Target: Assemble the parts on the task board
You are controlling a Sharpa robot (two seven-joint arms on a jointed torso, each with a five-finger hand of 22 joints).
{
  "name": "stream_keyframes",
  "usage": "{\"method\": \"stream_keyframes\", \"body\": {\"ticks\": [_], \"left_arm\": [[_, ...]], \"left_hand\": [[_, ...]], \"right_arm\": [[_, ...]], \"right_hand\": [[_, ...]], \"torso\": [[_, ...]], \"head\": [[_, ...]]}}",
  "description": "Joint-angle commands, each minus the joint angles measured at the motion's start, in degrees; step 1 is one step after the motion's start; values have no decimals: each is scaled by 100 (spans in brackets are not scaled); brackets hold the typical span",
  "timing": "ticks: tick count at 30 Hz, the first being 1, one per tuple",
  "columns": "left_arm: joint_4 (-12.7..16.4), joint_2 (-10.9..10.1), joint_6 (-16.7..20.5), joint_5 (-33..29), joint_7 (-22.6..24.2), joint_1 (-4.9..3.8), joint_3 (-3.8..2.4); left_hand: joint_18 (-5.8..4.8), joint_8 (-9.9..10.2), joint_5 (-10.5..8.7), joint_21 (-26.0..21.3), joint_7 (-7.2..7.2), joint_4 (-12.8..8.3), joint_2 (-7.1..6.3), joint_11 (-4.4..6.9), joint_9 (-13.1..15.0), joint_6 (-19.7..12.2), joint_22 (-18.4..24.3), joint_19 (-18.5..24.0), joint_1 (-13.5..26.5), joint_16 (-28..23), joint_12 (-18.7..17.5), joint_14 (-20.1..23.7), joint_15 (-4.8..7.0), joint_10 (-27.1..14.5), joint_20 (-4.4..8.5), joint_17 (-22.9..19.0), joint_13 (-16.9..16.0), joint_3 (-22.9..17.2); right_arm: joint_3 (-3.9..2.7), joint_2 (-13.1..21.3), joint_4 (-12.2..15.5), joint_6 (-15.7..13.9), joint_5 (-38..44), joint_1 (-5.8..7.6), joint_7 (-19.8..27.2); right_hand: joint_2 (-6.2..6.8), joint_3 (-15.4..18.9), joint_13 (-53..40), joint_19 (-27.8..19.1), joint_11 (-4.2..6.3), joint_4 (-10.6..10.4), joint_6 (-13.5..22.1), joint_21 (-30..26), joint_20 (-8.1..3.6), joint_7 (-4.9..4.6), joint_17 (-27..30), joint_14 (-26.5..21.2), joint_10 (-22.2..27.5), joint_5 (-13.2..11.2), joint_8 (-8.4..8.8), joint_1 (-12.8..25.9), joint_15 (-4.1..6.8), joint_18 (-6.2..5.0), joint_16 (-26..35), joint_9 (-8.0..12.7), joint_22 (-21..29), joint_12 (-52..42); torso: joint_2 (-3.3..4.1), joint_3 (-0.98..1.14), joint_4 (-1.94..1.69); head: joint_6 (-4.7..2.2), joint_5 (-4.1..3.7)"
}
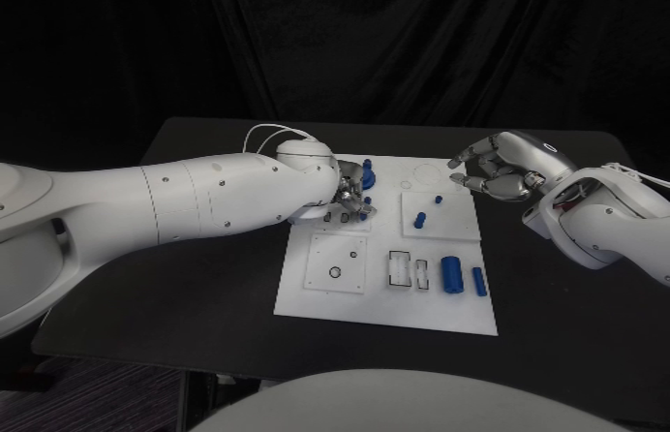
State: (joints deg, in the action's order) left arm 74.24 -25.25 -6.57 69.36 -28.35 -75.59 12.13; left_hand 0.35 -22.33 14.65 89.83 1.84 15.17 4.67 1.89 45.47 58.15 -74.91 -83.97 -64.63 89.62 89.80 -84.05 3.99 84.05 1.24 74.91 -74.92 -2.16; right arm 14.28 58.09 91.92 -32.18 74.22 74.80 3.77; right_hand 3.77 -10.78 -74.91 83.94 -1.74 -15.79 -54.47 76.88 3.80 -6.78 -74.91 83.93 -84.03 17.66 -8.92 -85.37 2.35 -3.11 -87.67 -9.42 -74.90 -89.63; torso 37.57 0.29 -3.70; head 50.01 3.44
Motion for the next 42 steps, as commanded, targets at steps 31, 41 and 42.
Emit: {"method": "stream_keyframes", "body": {"ticks": [31,41,42], "left_arm": [[19,-57,-104,-17,38,34,-4],[67,-157,-29,-17,-12,36,-4],[72,-165,-24,-17,-16,36,-4]], "left_hand": [[-35,521,1365,17,-37,-420,-419,39,198,261,-1509,-603,-273,38,20,-595,46,595,153,1509,-1508,-1141],[-35,531,1419,17,-46,-447,-470,49,249,307,-1509,-603,-221,38,20,-595,54,595,165,1509,-1508,-1300],[-35,531,1419,17,-46,-447,-472,49,251,310,-1509,-603,-217,38,20,-595,55,595,165,1509,-1508,-1306]], "right_arm": [[-5,-12,-22,77,7,-16,-63],[-5,-1,-30,96,7,-20,-62],[-5,-1,-30,98,7,-20,-62]], "right_hand": [[2,-83,-1437,-19,-37,4,-38,-107,45,-8,-1168,515,-530,138,36,-96,-41,-32,94,24,-961,13],[3,-91,-1432,-23,-39,4,-29,-117,45,-11,-1158,512,-526,151,45,-103,-42,-34,103,29,-959,17],[3,-91,-1432,-23,-39,4,-29,-117,45,-11,-1158,512,-526,151,45,-103,-42,-34,103,29,-959,17]], "torso": [[-3,-7,-5],[-3,-7,-3],[-3,-7,-3]], "head": [[-1,29],[-1,64],[-1,64]]}}
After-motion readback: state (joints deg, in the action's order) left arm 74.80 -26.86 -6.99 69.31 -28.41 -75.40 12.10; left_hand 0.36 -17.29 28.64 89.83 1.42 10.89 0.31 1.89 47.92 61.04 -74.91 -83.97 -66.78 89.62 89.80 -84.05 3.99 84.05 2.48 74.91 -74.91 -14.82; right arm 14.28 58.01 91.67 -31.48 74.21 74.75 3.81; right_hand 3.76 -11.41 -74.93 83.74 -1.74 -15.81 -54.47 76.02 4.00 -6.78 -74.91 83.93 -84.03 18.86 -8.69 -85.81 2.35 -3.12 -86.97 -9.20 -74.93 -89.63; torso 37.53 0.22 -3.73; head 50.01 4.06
